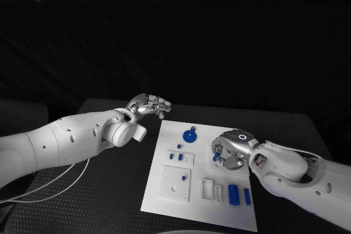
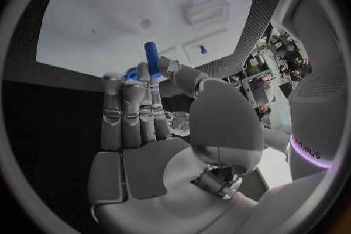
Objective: Assemble the parts on the task board
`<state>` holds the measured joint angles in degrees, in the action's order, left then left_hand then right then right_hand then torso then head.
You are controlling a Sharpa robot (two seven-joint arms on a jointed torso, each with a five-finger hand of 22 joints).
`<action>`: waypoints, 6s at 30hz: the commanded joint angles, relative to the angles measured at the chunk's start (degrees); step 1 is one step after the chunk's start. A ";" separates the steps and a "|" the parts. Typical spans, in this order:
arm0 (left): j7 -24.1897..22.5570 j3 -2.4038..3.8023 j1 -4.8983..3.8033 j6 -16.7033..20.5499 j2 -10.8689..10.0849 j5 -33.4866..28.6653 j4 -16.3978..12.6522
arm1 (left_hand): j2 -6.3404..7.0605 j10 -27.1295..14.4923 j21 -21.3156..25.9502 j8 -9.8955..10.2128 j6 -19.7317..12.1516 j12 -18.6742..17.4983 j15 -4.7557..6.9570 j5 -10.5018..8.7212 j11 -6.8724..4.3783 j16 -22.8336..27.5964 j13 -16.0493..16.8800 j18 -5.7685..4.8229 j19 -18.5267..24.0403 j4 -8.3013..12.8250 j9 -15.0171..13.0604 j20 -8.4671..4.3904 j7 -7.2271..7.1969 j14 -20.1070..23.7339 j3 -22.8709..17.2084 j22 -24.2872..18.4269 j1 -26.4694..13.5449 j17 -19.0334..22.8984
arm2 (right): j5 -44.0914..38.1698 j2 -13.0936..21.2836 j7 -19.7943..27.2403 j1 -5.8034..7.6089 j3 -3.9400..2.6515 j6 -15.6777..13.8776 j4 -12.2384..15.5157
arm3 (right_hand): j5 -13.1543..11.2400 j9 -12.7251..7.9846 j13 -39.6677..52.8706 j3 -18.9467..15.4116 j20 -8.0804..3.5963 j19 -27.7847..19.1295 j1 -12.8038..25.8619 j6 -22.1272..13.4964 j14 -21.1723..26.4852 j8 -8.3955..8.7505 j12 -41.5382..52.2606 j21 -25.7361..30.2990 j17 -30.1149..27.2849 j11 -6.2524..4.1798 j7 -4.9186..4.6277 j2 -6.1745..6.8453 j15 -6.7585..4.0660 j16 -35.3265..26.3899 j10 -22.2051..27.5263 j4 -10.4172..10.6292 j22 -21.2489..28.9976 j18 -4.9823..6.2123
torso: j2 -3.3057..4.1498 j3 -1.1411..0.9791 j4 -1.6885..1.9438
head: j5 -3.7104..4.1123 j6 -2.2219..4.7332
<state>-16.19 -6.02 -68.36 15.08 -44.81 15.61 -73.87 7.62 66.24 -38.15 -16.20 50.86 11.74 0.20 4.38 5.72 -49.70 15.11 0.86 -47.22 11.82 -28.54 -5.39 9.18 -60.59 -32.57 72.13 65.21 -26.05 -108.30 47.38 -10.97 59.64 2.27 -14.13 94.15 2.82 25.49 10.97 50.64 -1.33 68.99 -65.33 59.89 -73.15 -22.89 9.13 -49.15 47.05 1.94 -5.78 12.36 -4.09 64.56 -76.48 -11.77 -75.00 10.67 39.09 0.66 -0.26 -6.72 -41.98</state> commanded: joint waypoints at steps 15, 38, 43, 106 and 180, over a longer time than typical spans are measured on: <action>-0.56 0.04 -0.08 -0.53 0.69 -0.35 0.00 | -0.18 -0.49 0.29 -0.30 -0.39 0.37 -0.02 0.37 0.07 0.37 -0.11 1.08 -0.30 -0.33 -0.04 -0.39 0.11 -0.57 0.11 0.12 -0.61 -0.12 | 1.95 -10.33 2.64 -2.36 1.10 -2.92 0.45 | -0.02 0.02 0.14 0.68 -0.01 0.58 0.24 0.50 -0.29 -0.30 0.27 -0.37 -0.11 0.01 0.14 -0.40 -0.36 -0.03 -0.34 -0.08 -0.78 4.33 | 0.05 -0.02 0.09 | -2.14 -0.49; -0.42 0.04 -0.09 -0.81 1.25 -0.43 -0.12 | -0.19 -0.51 0.35 -0.31 -0.40 0.44 -0.02 0.38 0.06 0.43 -0.14 1.08 -0.31 -0.31 -0.03 -0.40 0.12 -0.57 0.11 0.16 -0.59 -0.18 | -1.42 -16.51 3.48 -5.24 4.99 -2.04 -3.09 | 0.01 -0.05 0.22 0.79 -0.07 0.67 0.38 0.48 -0.41 -0.19 0.16 -0.38 -0.17 0.03 0.11 -0.80 -0.35 -0.17 -0.33 -0.49 -0.76 4.33 | 0.05 0.07 0.12 | -5.36 -1.73; -0.36 0.04 -0.09 -0.81 1.17 -0.43 -0.14 | -0.20 -0.52 0.36 -0.31 -0.41 0.45 -0.02 0.38 0.07 0.44 -0.15 1.08 -0.32 -0.32 -0.03 -0.39 0.12 -0.57 0.11 0.17 -0.60 -0.19 | -2.11 -16.36 3.29 -5.32 5.07 -1.50 -3.64 | 0.00 -0.06 0.25 0.76 -0.09 0.67 0.46 0.49 -0.45 -0.17 0.13 -0.39 -0.17 0.03 0.11 -0.95 -0.34 -0.20 -0.34 -0.73 -0.77 4.33 | 0.03 0.05 0.02 | -5.50 -1.87; -0.18 0.04 -0.09 -1.06 1.18 -0.43 -0.21 | -0.24 -0.65 0.55 -0.30 -0.56 0.65 -0.05 0.38 0.09 0.63 -0.28 1.05 -0.36 -0.49 0.01 -0.37 0.18 -0.58 0.16 0.28 -0.79 -0.39 | -4.07 -17.94 3.85 -5.31 7.05 3.19 -4.74 | 1.19 -0.72 0.20 -0.49 0.28 -0.01 2.15 -0.59 0.00 0.99 -1.20 -0.07 -0.09 0.71 -0.49 1.40 0.35 -0.74 1.08 -1.20 -0.78 4.33 | 0.02 0.01 0.01 | -5.21 -2.25; 0.00 -0.19 1.12 -1.51 2.87 -1.19 2.14 | -0.21 -0.72 0.71 -0.37 -0.55 0.88 -0.05 0.32 0.09 0.81 -0.40 1.04 -0.41 -0.64 0.02 -0.37 0.19 -0.59 0.25 0.44 -0.96 -0.61 | 48.12 12.56 -23.11 4.34 8.36 18.19 7.21 | -0.03 6.66 48.94 -12.84 -2.54 2.01 22.44 -5.20 -0.86 1.48 56.76 -7.54 10.54 -3.01 0.41 -1.28 -3.11 9.26 10.78 9.97 -1.12 4.33 | -1.94 0.02 -1.58 | 6.28 -1.97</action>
<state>-15.83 -6.25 -67.28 14.40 -42.13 15.04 -71.74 7.24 65.88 -37.71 -16.20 50.65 12.41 0.08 4.38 5.76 -49.25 14.76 0.86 -47.42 11.54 -28.54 -5.59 9.38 -60.71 -32.29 72.48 64.83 -26.61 -60.43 59.99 -31.67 64.00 10.60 5.35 101.33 3.11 32.12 59.88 37.80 -2.91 70.58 -43.23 54.04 -74.07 -21.07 65.68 -56.37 57.55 -0.71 -5.20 11.09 -7.03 73.57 -66.86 -2.13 -75.00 12.76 37.48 0.54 -1.65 -0.66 -43.67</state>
